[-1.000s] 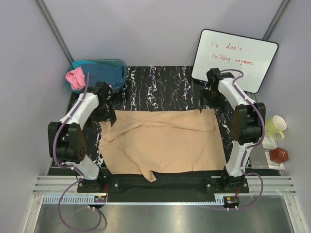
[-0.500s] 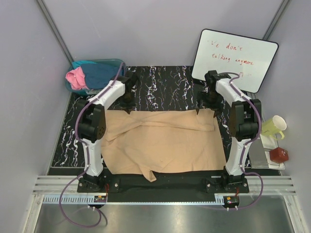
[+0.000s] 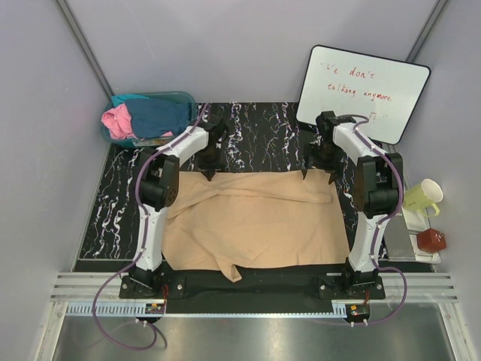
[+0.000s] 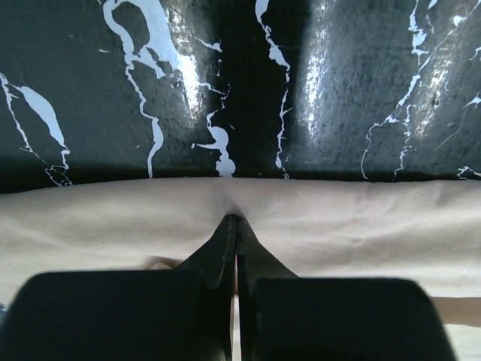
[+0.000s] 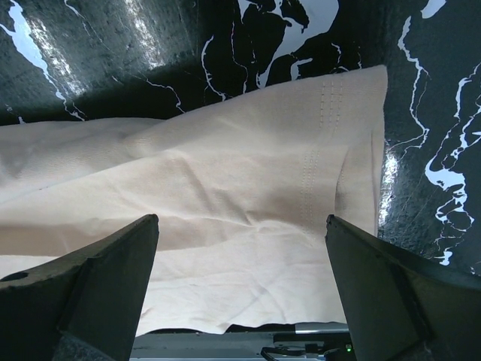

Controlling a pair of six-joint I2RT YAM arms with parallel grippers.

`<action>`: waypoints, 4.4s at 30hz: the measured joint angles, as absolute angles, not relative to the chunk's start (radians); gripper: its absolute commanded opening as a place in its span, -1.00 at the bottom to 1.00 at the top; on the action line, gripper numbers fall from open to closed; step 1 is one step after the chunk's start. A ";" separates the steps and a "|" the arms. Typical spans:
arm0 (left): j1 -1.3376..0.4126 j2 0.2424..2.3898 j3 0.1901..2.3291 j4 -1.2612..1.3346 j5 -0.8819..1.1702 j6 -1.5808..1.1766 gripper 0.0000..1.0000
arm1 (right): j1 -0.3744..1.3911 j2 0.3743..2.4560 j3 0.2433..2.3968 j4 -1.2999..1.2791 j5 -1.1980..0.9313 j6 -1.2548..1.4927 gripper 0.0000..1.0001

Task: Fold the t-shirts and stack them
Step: Fold the flattened tshirt in 1/3 of the way

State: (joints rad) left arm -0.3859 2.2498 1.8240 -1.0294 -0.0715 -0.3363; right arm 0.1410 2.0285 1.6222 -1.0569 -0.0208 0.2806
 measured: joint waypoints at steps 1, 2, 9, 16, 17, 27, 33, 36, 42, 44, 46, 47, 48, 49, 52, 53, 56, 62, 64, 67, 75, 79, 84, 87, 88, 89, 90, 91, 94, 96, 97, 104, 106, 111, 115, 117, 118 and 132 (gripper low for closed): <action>-0.387 2.246 1.819 -1.030 -0.074 -0.336 -1.00 | 0.141 2.029 1.621 -1.056 -0.021 0.281 1.00; -0.389 2.239 1.808 -1.024 -0.077 -0.336 -1.00 | 0.141 2.030 1.620 -1.056 -0.021 0.281 1.00; -0.416 2.124 1.649 -1.024 -0.095 -0.341 -1.00 | 0.141 2.037 1.615 -1.047 -0.022 0.281 1.00; -0.464 1.993 1.513 -1.021 -0.114 -0.357 -1.00 | 0.141 2.044 1.602 -1.040 -0.029 0.281 1.00; -0.475 1.974 1.487 -1.018 -0.118 -0.361 -1.00 | 0.141 2.044 1.600 -1.040 -0.029 0.281 0.99; -0.609 1.804 1.240 -1.028 -0.080 -0.408 -1.00 | 0.141 2.044 1.586 -1.034 -0.043 0.281 0.99; -0.653 1.677 1.229 -1.042 -0.085 -0.451 -1.00 | 0.141 2.045 1.583 -1.028 -0.046 0.281 1.00; -0.635 1.640 1.285 -1.060 -0.128 -0.461 -1.00 | 0.141 2.045 1.583 -1.023 -0.046 0.281 0.99; -0.540 1.786 1.478 -1.052 -0.191 -0.440 -1.00 | 0.141 2.045 1.583 -1.018 -0.047 0.281 0.99; -0.512 1.883 1.548 -1.052 -0.195 -0.426 -1.00 | 0.141 2.044 1.581 -1.017 -0.047 0.281 1.00; -0.491 1.985 1.624 -1.050 -0.193 -0.414 -1.00 | 0.141 2.044 1.575 -1.016 -0.047 0.281 1.00; -0.483 2.028 1.651 -1.044 -0.192 -0.409 -1.00 | 0.141 2.044 1.571 -1.016 -0.047 0.281 1.00; -0.477 2.059 1.670 -1.046 -0.192 -0.406 -1.00 | 0.141 2.044 1.568 -1.016 -0.047 0.281 0.99; -0.473 2.091 1.688 -1.049 -0.191 -0.400 -1.00 | 0.141 2.044 1.565 -1.015 -0.047 0.280 0.99; -0.462 2.149 1.718 -1.057 -0.191 -0.392 -1.00 | 0.141 2.044 1.560 -1.015 -0.047 0.279 1.00; -0.458 2.157 1.721 -1.059 -0.191 -0.392 -1.00 | 0.141 2.044 1.558 -1.015 -0.047 0.277 1.00; -0.449 2.159 1.720 -1.072 -0.191 -0.392 -1.00 | 0.141 2.044 1.553 -1.015 -0.046 0.274 1.00; -0.434 2.096 1.612 -1.075 -0.197 -0.392 -1.00 | 0.141 2.044 1.547 -1.014 -0.046 0.273 0.99; -0.431 2.061 1.561 -1.077 -0.199 -0.392 -1.00 | 0.141 2.044 1.547 -1.013 -0.046 0.273 0.99; -0.430 2.011 1.489 -1.079 -0.199 -0.392 -1.00 | 0.141 2.044 1.546 -1.011 -0.047 0.273 1.00; -0.430 1.952 1.371 -1.060 -0.162 -0.391 -1.00 | 0.141 2.044 1.544 -1.006 -0.047 0.273 1.00; -0.434 1.894 1.328 -1.055 -0.138 -0.388 -1.00 | 0.141 2.044 1.540 -1.004 -0.047 0.273 1.00; -0.448 1.823 1.255 -1.045 -0.080 -0.384 -1.00 | 0.141 2.044 1.537 -0.997 -0.047 0.273 1.00; -0.471 1.771 1.215 -1.045 -0.034 -0.385 -1.00 | 0.141 2.044 1.536 -0.992 -0.048 0.273 0.99; -0.478 1.755 1.209 -1.045 -0.025 -0.389 -1.00 | 0.141 2.044 1.536 -0.991 -0.048 0.273 0.99; -0.484 1.733 1.204 -1.045 -0.021 -0.395 -1.00 | 0.141 2.044 1.534 -0.989 -0.048 0.273 0.99; -0.493 1.705 1.203 -1.046 -0.019 -0.403 -1.00 | 0.141 2.044 1.531 -0.988 -0.048 0.273 1.00; -0.496 1.685 1.205 -1.045 -0.022 -0.411 -1.00 | 0.141 2.044 1.529 -0.988 -0.048 0.273 0.99; -0.481 1.636 1.248 -1.053 -0.040 -0.424 -1.00 | 0.141 2.044 1.520 -0.987 -0.049 0.273 1.00; -0.458 1.654 1.308 -1.055 -0.051 -0.423 -1.00 | 0.141 2.044 1.516 -0.987 -0.049 0.273 1.00; -0.445 1.676 1.345 -1.058 -0.059 -0.420 -1.00 | 0.141 2.044 1.514 -0.987 -0.049 0.273 1.00; -0.406 1.976 1.536 -1.043 -0.080 -0.384 -1.00 | 0.141 2.044 1.510 -0.984 -0.051 0.273 0.99; -0.405 2.026 1.547 -1.045 -0.080 -0.379 -1.00 | 0.141 2.044 1.508 -0.984 -0.051 0.273 0.99; -0.392 2.058 1.552 -1.060 -0.083 -0.370 -1.00 | 0.141 2.044 1.499 -0.984 -0.050 0.273 0.99; -0.367 2.058 1.541 -1.058 -0.083 -0.358 -1.00 | 0.141 2.044 1.497 -0.983 -0.049 0.272 1.00; -0.357 2.057 1.514 -1.050 -0.083 -0.351 -1.00 | 0.141 2.044 1.497 -0.983 -0.049 0.272 1.00; -0.355 2.054 1.491 -1.045 -0.083 -0.347 -1.00 | 0.141 2.044 1.497 -0.983 -0.049 0.272 1.00; -0.361 1.764 1.312 -1.070 -0.031 -0.337 -1.00 | 0.141 2.044 1.497 -0.983 -0.051 0.269 1.00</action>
